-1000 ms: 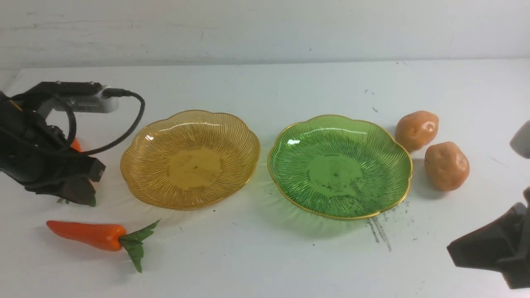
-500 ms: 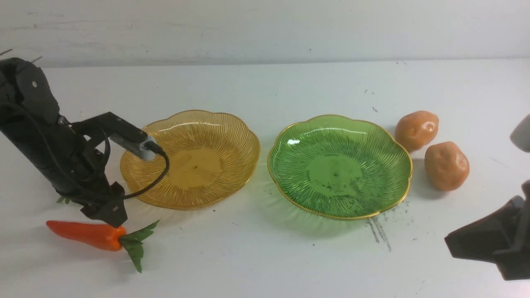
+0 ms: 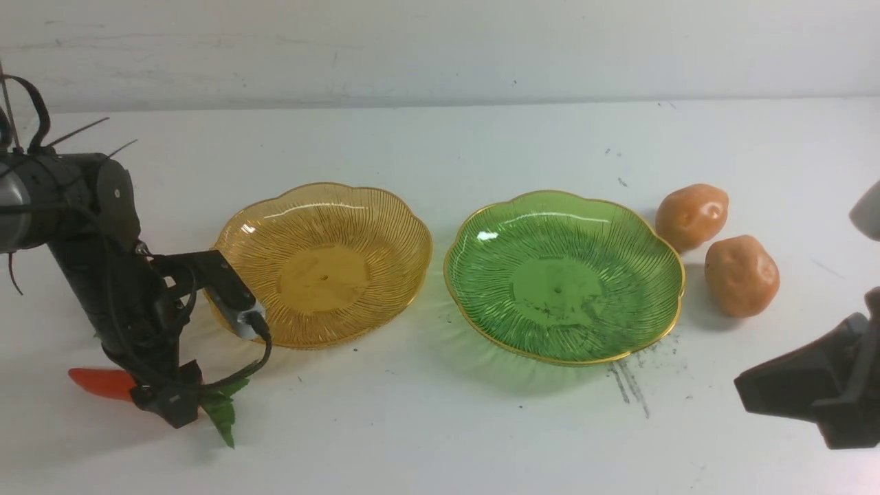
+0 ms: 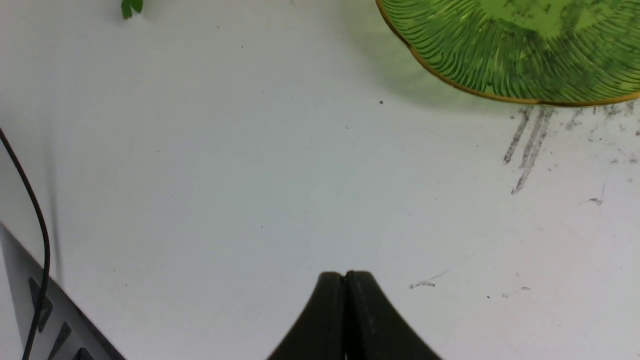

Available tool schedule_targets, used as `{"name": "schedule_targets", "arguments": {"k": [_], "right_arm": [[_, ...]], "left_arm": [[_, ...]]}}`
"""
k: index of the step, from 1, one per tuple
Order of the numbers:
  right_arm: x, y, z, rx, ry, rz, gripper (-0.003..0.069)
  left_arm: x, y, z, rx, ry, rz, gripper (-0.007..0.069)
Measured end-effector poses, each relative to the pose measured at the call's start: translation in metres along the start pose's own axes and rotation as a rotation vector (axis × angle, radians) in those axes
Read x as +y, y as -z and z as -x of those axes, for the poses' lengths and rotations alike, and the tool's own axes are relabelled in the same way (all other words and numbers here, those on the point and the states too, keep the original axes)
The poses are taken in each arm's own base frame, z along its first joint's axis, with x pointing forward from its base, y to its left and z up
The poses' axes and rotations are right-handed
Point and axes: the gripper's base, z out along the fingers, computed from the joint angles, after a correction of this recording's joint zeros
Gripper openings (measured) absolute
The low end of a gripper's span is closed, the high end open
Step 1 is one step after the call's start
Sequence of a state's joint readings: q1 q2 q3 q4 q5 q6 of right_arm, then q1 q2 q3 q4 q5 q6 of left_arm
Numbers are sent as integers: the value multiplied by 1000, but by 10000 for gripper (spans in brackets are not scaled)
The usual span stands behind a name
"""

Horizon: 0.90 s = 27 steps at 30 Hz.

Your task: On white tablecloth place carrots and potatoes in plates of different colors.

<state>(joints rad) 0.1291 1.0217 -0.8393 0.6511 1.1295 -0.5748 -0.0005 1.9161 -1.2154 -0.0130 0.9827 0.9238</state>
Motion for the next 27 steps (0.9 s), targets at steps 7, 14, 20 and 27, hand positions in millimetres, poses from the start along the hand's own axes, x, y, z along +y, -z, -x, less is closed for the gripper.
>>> {"name": "schedule_targets", "arguments": {"k": [7, 14, 20, 27], "right_arm": [[0, 0, 1, -9, -5, 5, -10], [2, 0, 2, -20, -18, 23, -10], [4, 0, 3, -35, -36, 48, -10], [4, 0, 4, -42, -27, 48, -10]], "left_arm": [[1, -6, 1, 16, 77, -26, 345], [10, 22, 3, 39, 364, 21, 347], [23, 104, 28, -222, 535, 69, 347], [27, 145, 82, -660, 547, 45, 347]]}}
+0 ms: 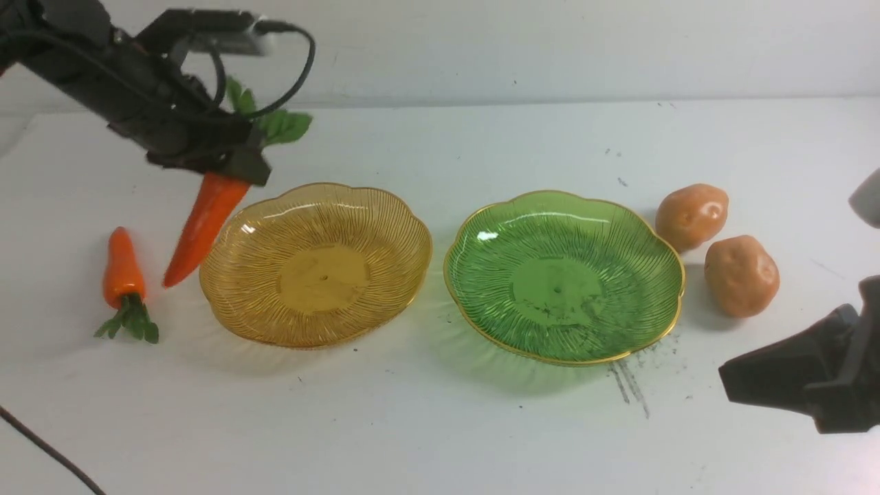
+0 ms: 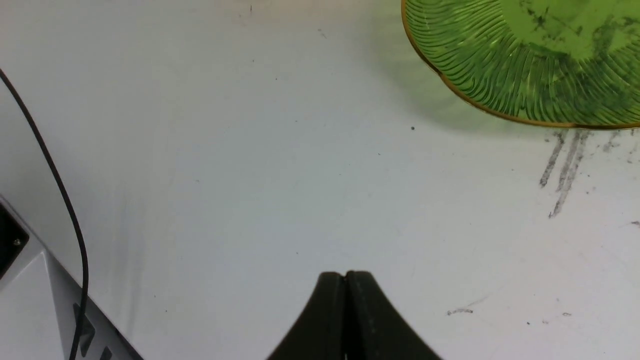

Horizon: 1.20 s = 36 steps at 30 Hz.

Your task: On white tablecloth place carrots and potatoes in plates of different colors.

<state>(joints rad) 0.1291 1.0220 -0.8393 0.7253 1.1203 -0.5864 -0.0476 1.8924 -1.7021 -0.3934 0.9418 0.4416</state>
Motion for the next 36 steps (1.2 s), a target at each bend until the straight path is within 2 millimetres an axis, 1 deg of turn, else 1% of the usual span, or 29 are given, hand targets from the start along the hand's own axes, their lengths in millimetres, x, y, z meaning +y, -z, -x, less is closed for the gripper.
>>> {"name": "schedule_targets", "arguments": {"k": [1, 3, 4, 6, 7, 8, 10, 12, 13, 15, 17, 19, 21, 22, 23, 24, 26, 27, 28, 30, 32, 33, 35, 36], "right_arm": [[0, 0, 0, -1, 5, 0, -10], [0, 0, 0, -1, 9, 0, -10], [0, 0, 0, -1, 9, 0, -10], [0, 0, 0, -2, 9, 1, -10], [0, 0, 0, -2, 9, 1, -10], [0, 0, 0, -2, 9, 1, -10], [0, 0, 0, -2, 9, 1, -10], [0, 0, 0, -2, 9, 1, -10], [0, 0, 0, -2, 9, 1, -10], [0, 0, 0, -3, 7, 3, -10], [0, 0, 0, -3, 7, 3, -10], [0, 0, 0, -2, 7, 3, -10], [0, 0, 0, -1, 7, 4, -10], [0, 0, 0, -1, 7, 4, -10], [0, 0, 0, -1, 7, 4, -10], [0, 0, 0, -1, 7, 4, -10], [0, 0, 0, -1, 7, 4, -10], [0, 0, 0, -1, 7, 4, -10], [0, 0, 0, 0, 7, 4, -10], [0, 0, 0, 1, 7, 5, -10], [1, 0, 0, 3, 8, 7, -10], [1, 0, 0, 5, 8, 8, -10], [1, 0, -1, 9, 8, 11, -10], [1, 0, -1, 10, 8, 12, -10]], "left_arm": [[-5, -7, 4, -29, -9, -5, 347], [-12, -27, 6, -44, -50, -9, 347], [-14, -31, 6, -42, -63, -8, 347], [-22, -56, 2, 2, -150, 4, 347], [-26, -66, 0, 24, -177, 11, 349], [-28, -73, -3, 45, -196, 14, 360], [-33, -84, -7, 78, -234, 25, 412], [-36, -89, -8, 94, -248, 32, 500], [-37, -90, -9, 102, -252, 39, 561], [-37, -89, -8, 113, -236, 48, 641], [-36, -83, -5, 132, -215, 70, 676], [-33, -73, 1, 147, -179, 111, 680], [-27, -59, 8, 153, -108, 174, 636], [-23, -52, 11, 156, -90, 208, 591], [-16, -42, 14, 163, -49, 259, 511], [-7, -32, 15, 182, 1, 327, 409], [13, -13, 15, 213, 103, 450, 177], [24, -5, 15, 213, 152, 496, 103], [34, 0, 14, 211, 202, 531, 65], [54, 10, 9, 201, 320, 573, 21], [77, 17, 1, 196, 427, 565, 6], [84, 17, -2, 197, 460, 549, 6], [99, 16, -9, 205, 531, 510, 6], [109, 12, -14, 215, 569, 485, 6]]}}
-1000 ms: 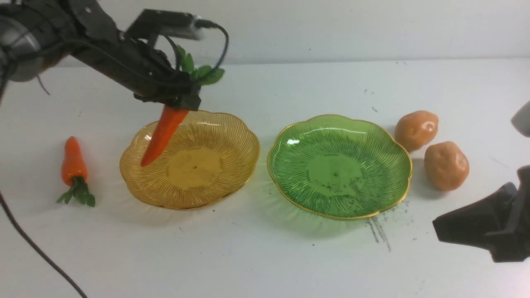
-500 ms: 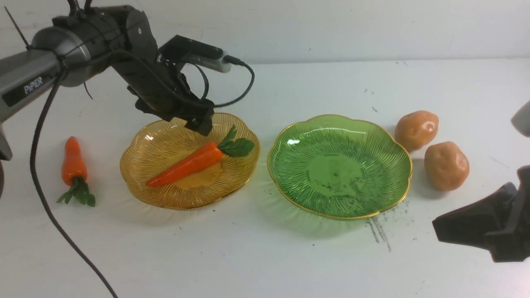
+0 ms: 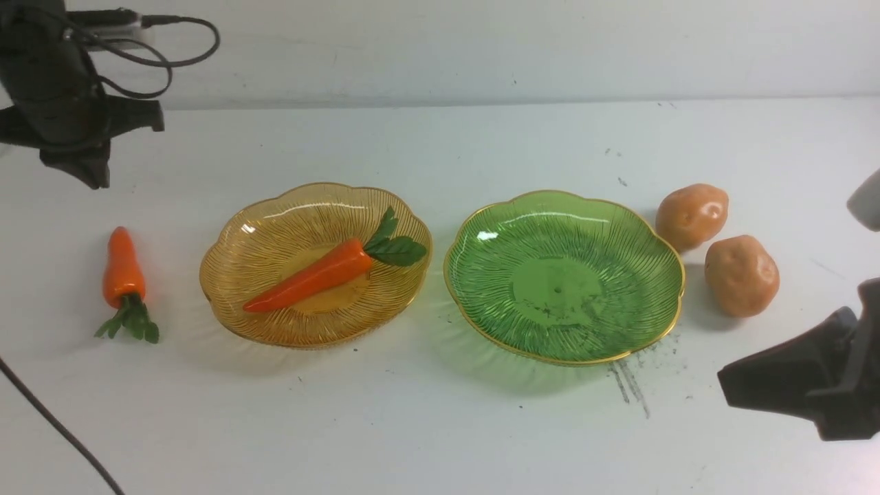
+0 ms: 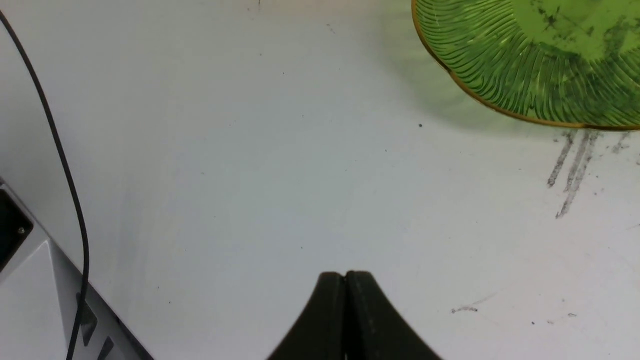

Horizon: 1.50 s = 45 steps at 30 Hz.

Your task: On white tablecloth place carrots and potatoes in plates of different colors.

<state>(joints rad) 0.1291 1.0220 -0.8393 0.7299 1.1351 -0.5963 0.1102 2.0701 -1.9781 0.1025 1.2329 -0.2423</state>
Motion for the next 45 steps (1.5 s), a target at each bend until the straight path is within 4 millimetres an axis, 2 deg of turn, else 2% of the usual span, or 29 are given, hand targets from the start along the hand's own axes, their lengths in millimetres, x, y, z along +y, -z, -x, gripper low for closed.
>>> {"name": "schedule_targets", "arguments": {"k": [4, 7, 11, 12, 13, 14, 16, 20, 22, 24, 25, 26, 28, 32, 33, 34, 35, 36, 39, 40, 41, 42, 45], "right_arm": [[0, 0, 0, 0, 0, 0, -10], [0, 0, 0, 0, 0, 0, -10], [0, 0, 0, 2, -1, 2, -10], [0, 0, 0, 2, -1, 2, -10], [0, 0, 0, 2, -4, 2, -10], [0, 0, 0, 2, -8, 2, -10], [0, 0, 0, 2, -16, 2, -10], [0, 0, 0, 2, -22, 2, -10], [0, 0, 0, 2, -23, 2, -10], [0, 0, 0, 2, -23, 2, -10], [0, 0, 0, 2, -23, 2, -10], [0, 0, 0, 2, -23, 2, -10], [0, 0, 0, 2, -23, 2, -10], [0, 0, 0, 3, -23, 2, -10], [0, 0, 0, 5, -23, 3, -10], [0, 0, -1, 7, -23, 5, -10], [0, 0, -1, 7, -24, 5, -10], [0, 0, -1, 7, -24, 5, -10], [0, 0, 0, -5, -24, -3, -10], [-1, 0, 1, -10, -24, -7, -10], [-1, 0, 1, -11, -24, -7, -10], [-2, -1, 1, -10, -27, -8, -10], [-2, -2, 1, -6, -29, -8, -10]], "left_arm": [[19, -24, 3, 53, 45, -8, 32], [23, -33, 3, 71, 29, -4, 73], [22, -56, 1, 119, -22, -1, 267], [22, -56, 1, 118, -22, -1, 277], [21, -62, 1, 125, -24, -2, 319], [21, -70, 1, 132, -30, -2, 405], [20, -82, 0, 147, -34, 2, 502], [21, -110, -4, 191, -48, 29, 610], [21, -123, -7, 217, -47, 47, 614], [21, -133, -10, 236, -38, 55, 563], [21, -135, -11, 241, -29, 56, 523], [21, -135, -10, 239, -18, 57, 435], [21, -132, -9, 238, -11, 57, 341], [20, -119, 4, 192, -22, 48, 356], [19, -112, 9, 165, -22, 33, 356], [15, -93, 21, 99, -9, -14, 356], [14, -90, 22, 91, -4, -30, 356], [3, -68, 29, 42, 11, -117, 356], [-33, -37, 29, 7, -44, -338, 356], [-50, -32, 26, 4, -94, -400, 356], [-56, -31, 24, 1, -122, -413, 356], [-83, -29, 16, -8, -271, -467, 356], [-119, -34, 1, -6, -484, -452, 356]]}}
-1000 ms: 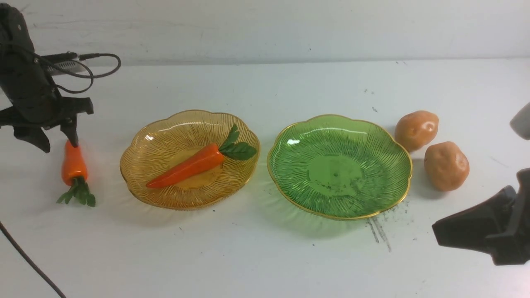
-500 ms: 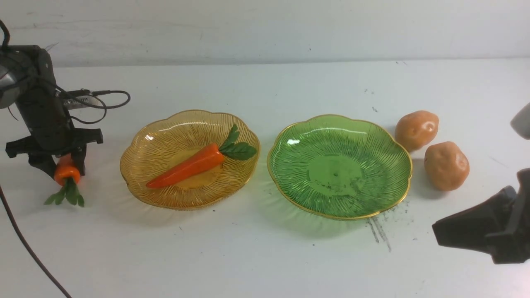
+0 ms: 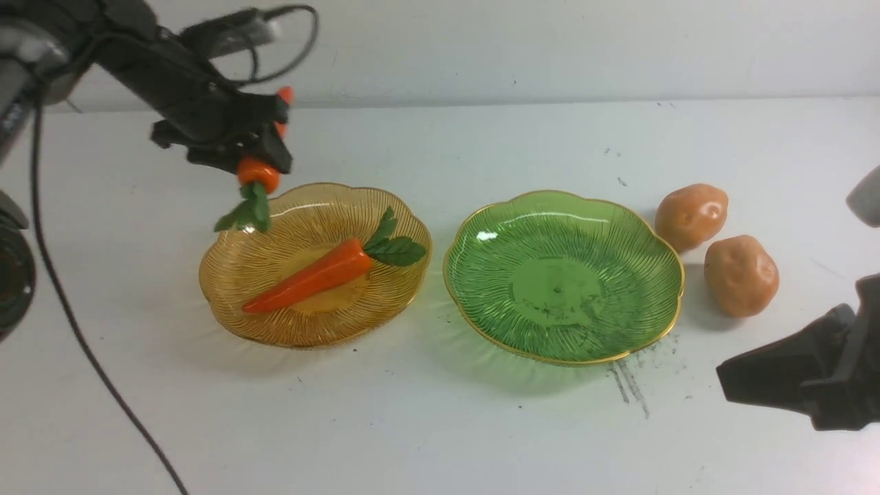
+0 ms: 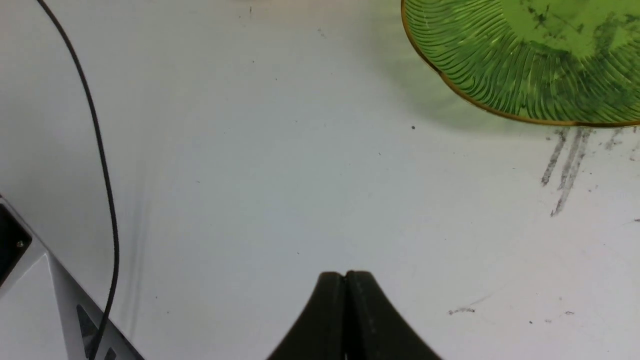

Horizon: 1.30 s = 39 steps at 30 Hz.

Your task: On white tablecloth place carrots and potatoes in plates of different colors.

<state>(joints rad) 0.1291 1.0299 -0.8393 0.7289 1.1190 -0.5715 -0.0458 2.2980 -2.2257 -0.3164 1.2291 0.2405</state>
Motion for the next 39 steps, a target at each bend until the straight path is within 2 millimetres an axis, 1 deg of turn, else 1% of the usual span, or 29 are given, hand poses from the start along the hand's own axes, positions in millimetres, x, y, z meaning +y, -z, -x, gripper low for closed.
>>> {"name": "schedule_targets", "arguments": {"k": [1, 2, 3, 4, 7, 9, 10, 12, 13, 15, 17, 19, 20, 21, 22, 23, 24, 25, 26, 27, 28, 30, 31, 32, 34, 35, 36, 38, 39], "right_arm": [[0, 0, 0, 1, 0, 0, -10], [0, 0, 0, 4, 1, -1, -10], [0, 0, 0, 4, 1, 0, -10], [0, 0, 0, 4, 1, 0, -10], [0, 0, 0, 5, 1, 0, -10], [0, 0, 0, 5, 1, 0, -10], [0, 0, 0, 5, 1, 0, -10], [0, 0, 0, 5, 1, 0, -10], [0, 0, 0, 4, 0, 0, -10], [0, 1, 1, 0, -11, -4, -10], [0, 6, 6, -15, -36, -22, -10], [-7, 18, 15, -37, -99, -110, -10], [-16, 26, 21, -49, -137, -189, -10], [-17, 29, 24, -58, -150, -203, -10], [-35, 42, 32, -65, -200, -340, -10], [-45, 47, 37, -67, -234, -403, -10], [-54, 51, 41, -69, -263, -448, -10], [-64, 53, 46, -63, -291, -491, -10], [-70, 53, 48, -58, -305, -515, -9], [-77, 52, 53, -47, -317, -536, -7], [-84, 49, 57, -35, -321, -547, -4], [-96, 41, 67, -25, -322, -550, 8], [-96, 41, 67, -25, -322, -550, 8], [-108, 31, 75, -15, -314, -552, 36], [-124, 19, 85, -3, -317, -554, 93], [-128, 15, 87, -1, -318, -555, 114], [-137, 8, 92, 12, -323, -553, 165], [-151, -5, 97, 28, -333, -552, 258], [-159, -13, 100, 39, -346, -546, 329]], "left_arm": [[-1, -2, 0, 8, -19, 11, 356], [-11, -14, -1, 41, -86, 44, 356], [-15, -20, -3, 61, -113, 65, 356], [-16, -22, -3, 65, -116, 69, 356], [-21, -41, -7, 113, -135, 108, 365], [-20, -43, -7, 121, -128, 122, 391], [-19, -44, -8, 125, -119, 142, 453], [-18, -43, -8, 127, -113, 159, 513], [-18, -41, -7, 122, -99, 172, 575], [-18, -38, -7, 117, -84, 181, 602], [-19, -35, -6, 107, -56, 184, 605], [-24, -19, -3, 70, -14, 169, 524], [-30, -5, 0, 39, -5, 151, 433], [-32, 0, 1, 27, -2, 145, 414], [-41, 26, 4, -26, -1, 125, 219], [-47, 45, 4, -61, -5, 120, 132], [-52, 65, 3, -95, -10, 114, 75], [-58, 84, 0, -126, -16, 112, 41], [-61, 96, -2, -142, -18, 111, 28], [-68, 119, -8, -177, -22, 112, 13], [-72, 131, -14, -186, -21, 110, 5], [-81, 161, -32, -210, -25, 107, -3], [-81, 163, -34, -210, -25, 107, -3], [-88, 184, -50, -223, -29, 106, -3], [-93, 200, -72, -217, -29, 106, -3], [-94, 203, -80, -207, -27, 106, -3], [-96, 210, -90, -210, -28, 107, -3], [-97, 212, -104, -192, -26, 108, -3], [-98, 213, -110, -183, -25, 109, -3]]}}
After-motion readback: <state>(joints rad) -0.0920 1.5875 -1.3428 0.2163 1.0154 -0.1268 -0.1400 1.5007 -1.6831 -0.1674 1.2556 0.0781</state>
